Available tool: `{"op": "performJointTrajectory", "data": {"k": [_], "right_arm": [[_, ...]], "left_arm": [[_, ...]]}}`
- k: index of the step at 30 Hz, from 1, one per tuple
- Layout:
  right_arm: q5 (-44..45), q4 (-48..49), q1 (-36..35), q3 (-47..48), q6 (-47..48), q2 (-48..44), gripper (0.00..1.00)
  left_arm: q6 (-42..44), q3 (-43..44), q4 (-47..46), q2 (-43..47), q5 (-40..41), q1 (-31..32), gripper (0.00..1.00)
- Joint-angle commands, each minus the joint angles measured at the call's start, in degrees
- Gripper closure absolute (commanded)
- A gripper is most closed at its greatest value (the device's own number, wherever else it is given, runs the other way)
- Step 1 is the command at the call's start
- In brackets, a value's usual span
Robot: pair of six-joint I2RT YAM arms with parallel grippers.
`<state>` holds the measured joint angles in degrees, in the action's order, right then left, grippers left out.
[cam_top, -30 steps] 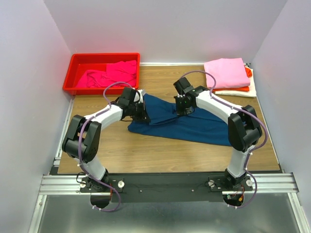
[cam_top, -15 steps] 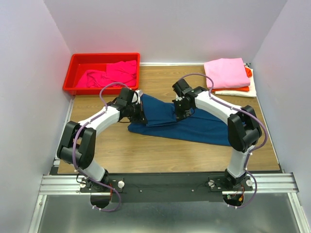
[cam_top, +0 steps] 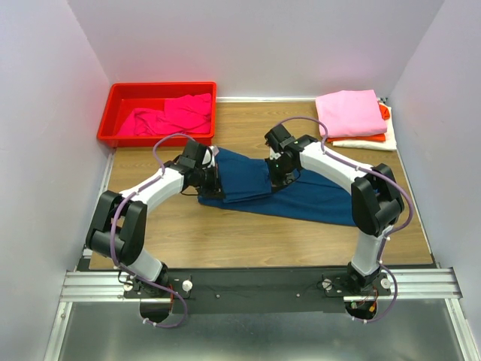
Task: Fold and stack the t-shirts
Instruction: Fold the tshirt
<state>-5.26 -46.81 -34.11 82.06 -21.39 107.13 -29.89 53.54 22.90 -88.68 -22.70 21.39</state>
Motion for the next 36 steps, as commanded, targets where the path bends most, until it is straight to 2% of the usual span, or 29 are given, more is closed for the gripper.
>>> {"op": "performJointTrajectory", "data": {"k": [1,14,15,17,18,20,22,23,28,32,36], "right_arm": [[-0.2,-3.4,-0.2,1.1,1.5,1.1,1.00],[-0.6,-4.7,-0.5,2.3,2.3,3.9,0.99],[-0.5,-4.9,-0.5,2.4,2.4,4.1,0.92],[-0.4,-5.2,-0.5,2.9,2.4,4.3,0.77],[0.2,-5.3,-0.5,3.1,2.4,4.2,0.57],[0.8,-6.1,-0.5,4.2,2.4,4.1,0.45],[2.4,-8.3,-0.5,5.4,2.4,4.2,0.32],[3.0,-8.9,-0.5,6.0,2.4,3.9,0.31],[11.6,-9.5,-0.2,9.6,2.1,2.2,0.17],[13.8,-8.7,3.0,11.7,3.3,4.5,0.16],[10.7,-3.0,8.3,10.7,4.7,5.9,0.16]], "left_arm": [[0.3,-1.1,2.1,0.7,2.0,-0.2,1.00],[1.7,-1.7,3.2,-2.0,1.4,-0.2,1.00],[2.1,-1.5,3.6,-2.7,1.5,-0.2,0.98],[2.6,-1.2,4.0,-3.1,1.6,-0.2,0.86],[2.8,-1.0,4.6,-3.2,1.7,-0.2,0.72],[3.7,-0.5,5.8,-2.9,2.3,-0.2,0.58],[4.8,0.7,8.1,-1.8,3.3,-0.2,0.54],[5.2,1.4,9.1,-1.6,3.8,-0.2,0.51],[6.0,10.9,13.0,-1.9,6.3,-0.2,0.50],[5.5,18.4,10.8,-6.1,5.9,-0.2,0.50],[5.9,24.6,6.9,-14.0,3.1,-0.2,0.50]]}}
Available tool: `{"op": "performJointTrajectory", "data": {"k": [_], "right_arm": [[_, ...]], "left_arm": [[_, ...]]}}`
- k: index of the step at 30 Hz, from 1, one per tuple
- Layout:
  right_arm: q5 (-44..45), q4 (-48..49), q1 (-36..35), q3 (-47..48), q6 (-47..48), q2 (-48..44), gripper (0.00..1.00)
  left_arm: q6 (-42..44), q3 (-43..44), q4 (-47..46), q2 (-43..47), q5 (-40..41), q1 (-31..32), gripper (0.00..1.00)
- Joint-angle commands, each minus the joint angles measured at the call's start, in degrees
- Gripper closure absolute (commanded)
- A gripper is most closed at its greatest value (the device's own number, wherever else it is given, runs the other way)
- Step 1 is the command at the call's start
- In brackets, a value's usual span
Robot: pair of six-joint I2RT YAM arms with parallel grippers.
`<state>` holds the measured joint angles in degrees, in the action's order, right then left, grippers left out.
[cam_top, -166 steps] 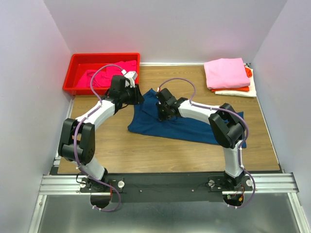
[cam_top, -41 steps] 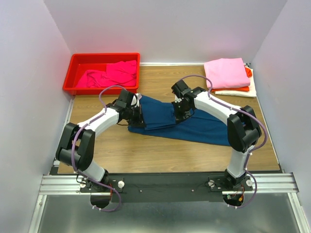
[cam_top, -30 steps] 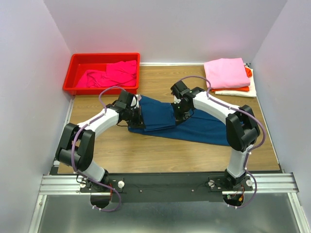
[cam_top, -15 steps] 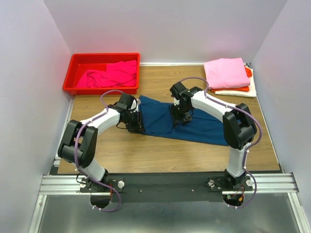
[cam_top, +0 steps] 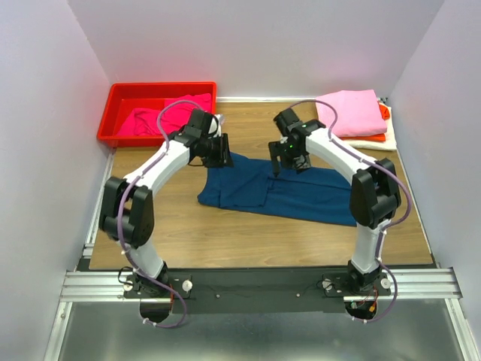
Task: Fold and stack the t-shirts
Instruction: Fold the tshirt
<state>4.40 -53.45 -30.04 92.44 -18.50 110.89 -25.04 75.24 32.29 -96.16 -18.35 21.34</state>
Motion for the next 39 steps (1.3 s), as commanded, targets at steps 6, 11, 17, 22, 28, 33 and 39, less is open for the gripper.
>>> {"op": "performJointTrajectory", "data": {"k": [6,11,17,22,28,33,39], "right_arm": [[-7.6,14.7,9.3,-5.9,4.4,1.9,0.16],[-13.9,18.8,13.0,-9.6,4.6,1.5,0.16],[-14.9,21.5,14.8,-15.9,6.2,1.1,0.16],[-17.1,21.6,15.2,-18.3,7.0,1.7,0.17],[-14.4,19.1,15.2,-20.1,4.6,-0.4,0.16],[-13.8,14.1,15.2,-19.6,2.4,-1.6,0.17],[-13.1,10.6,15.2,-19.5,0.9,-3.6,0.17]], "left_arm": [[3.2,7.1,-5.7,-15.5,-5.4,-0.1,0.55],[4.4,9.6,-7.5,-20.1,-7.4,0.0,0.58],[5.2,11.9,-8.9,-24.8,-8.6,0.4,0.58],[6.2,15.6,-9.2,-30.4,-10.0,1.2,0.58],[6.3,21.2,-8.7,-35.5,-9.3,1.8,0.58],[5.9,28.5,-7.3,-40.1,-8.7,1.8,0.58],[5.8,37.8,-5.8,-45.3,-7.6,1.8,0.58]]}}
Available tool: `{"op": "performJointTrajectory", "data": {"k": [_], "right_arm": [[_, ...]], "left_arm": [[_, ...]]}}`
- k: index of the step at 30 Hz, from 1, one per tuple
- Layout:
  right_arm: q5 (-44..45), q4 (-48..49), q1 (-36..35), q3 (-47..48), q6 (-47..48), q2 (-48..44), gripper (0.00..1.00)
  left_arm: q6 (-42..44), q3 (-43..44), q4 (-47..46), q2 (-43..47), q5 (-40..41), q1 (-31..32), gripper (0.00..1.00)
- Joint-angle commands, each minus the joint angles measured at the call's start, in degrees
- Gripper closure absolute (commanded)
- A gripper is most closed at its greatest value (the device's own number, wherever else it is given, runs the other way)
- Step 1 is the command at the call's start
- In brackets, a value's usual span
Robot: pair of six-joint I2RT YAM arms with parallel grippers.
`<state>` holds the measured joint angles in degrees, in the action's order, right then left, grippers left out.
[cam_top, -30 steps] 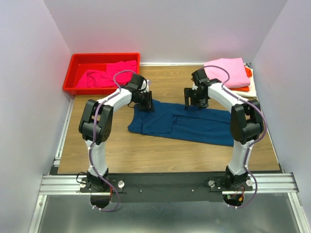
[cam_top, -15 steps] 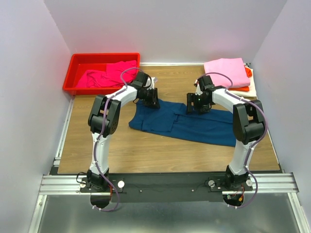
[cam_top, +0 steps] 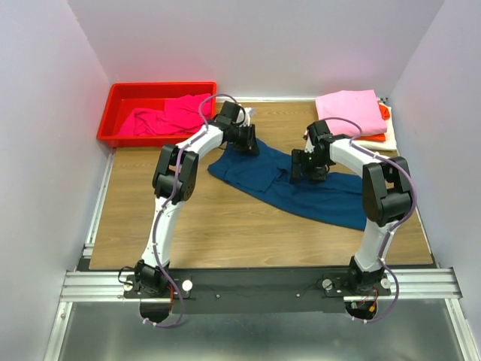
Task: Fold and stack the t-shirts
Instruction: Fold the tshirt
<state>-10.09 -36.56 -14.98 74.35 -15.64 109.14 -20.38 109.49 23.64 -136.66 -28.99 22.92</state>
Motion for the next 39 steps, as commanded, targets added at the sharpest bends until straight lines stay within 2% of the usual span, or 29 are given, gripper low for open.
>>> {"op": "performJointTrajectory", "data": {"k": [1,10,18,21,27,39], "right_arm": [[1.0,-7.1,0.0,-1.5,-2.2,-2.1,0.17],[3.0,-10.1,0.1,-0.3,-1.5,-5.6,0.17],[5.6,-10.6,0.1,3.4,0.8,-4.7,0.17],[5.3,-10.5,0.1,3.3,2.1,-3.7,0.17],[4.9,-9.0,0.1,3.1,3.1,-1.2,0.17],[4.5,-7.8,0.2,2.6,2.0,1.1,0.17]], "left_arm": [[1.0,6.2,3.3,-6.4,3.0,0.2,0.58],[2.3,17.7,0.4,-10.6,-2.5,0.2,0.58],[-0.4,15.8,-3.9,-2.4,-1.6,0.3,0.57],[-2.6,11.5,-4.0,3.3,-0.5,0.3,0.57],[-4.9,-4.0,-4.0,9.6,-1.2,0.8,0.57],[-6.3,-14.1,-3.7,9.3,-2.6,1.9,0.57]]}}
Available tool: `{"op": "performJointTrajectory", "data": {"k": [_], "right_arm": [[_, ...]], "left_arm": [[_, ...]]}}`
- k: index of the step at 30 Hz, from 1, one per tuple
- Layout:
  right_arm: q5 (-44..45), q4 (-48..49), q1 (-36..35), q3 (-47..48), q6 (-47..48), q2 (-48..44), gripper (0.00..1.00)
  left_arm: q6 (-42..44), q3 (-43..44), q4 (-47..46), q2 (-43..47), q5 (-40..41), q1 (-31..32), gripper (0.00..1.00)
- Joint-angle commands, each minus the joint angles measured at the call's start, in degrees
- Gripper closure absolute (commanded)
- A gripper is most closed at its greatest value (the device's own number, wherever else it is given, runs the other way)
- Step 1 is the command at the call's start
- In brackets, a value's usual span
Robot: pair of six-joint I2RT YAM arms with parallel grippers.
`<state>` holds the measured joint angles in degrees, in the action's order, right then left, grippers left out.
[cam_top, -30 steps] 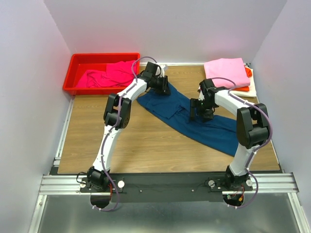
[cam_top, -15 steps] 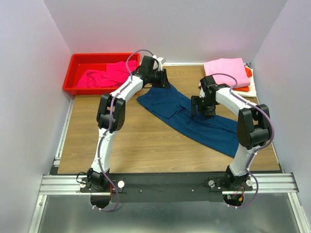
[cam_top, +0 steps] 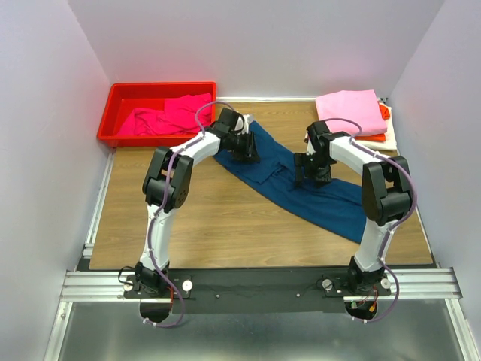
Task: Fold and stack the t-shirts
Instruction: Fold the tshirt
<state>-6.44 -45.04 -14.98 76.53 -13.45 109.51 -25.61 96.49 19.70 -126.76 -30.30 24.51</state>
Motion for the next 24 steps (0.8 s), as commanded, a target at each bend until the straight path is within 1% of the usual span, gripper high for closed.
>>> {"op": "performJointTrajectory", "data": {"k": [1,5,9,12,16,24], "right_arm": [[0.4,0.7,0.3,0.3,-0.3,0.6,0.17],[0.5,0.8,0.2,-0.5,-0.3,0.5,0.16],[0.4,0.8,0.3,-1.6,-0.2,0.9,0.16],[-1.1,1.1,0.3,-2.5,-0.3,0.4,0.16],[-3.8,1.2,0.2,-3.1,-0.5,0.5,0.16],[-7.9,1.4,0.1,-2.1,-2.6,0.7,0.16]], "left_arm": [[-1.2,-1.5,0.2,-0.9,-1.3,0.3,0.57],[-1.1,-1.2,0.5,-2.5,-1.1,0.3,0.57],[-0.8,1.2,1.6,-5.9,-0.6,0.2,0.57],[-0.5,4.8,2.3,-7.4,0.2,-0.3,0.57],[-0.4,11.8,4.1,-11.8,-0.7,-1.3,0.58],[-0.9,21.5,4.1,-18.3,-2.9,-3.0,0.59]]}}
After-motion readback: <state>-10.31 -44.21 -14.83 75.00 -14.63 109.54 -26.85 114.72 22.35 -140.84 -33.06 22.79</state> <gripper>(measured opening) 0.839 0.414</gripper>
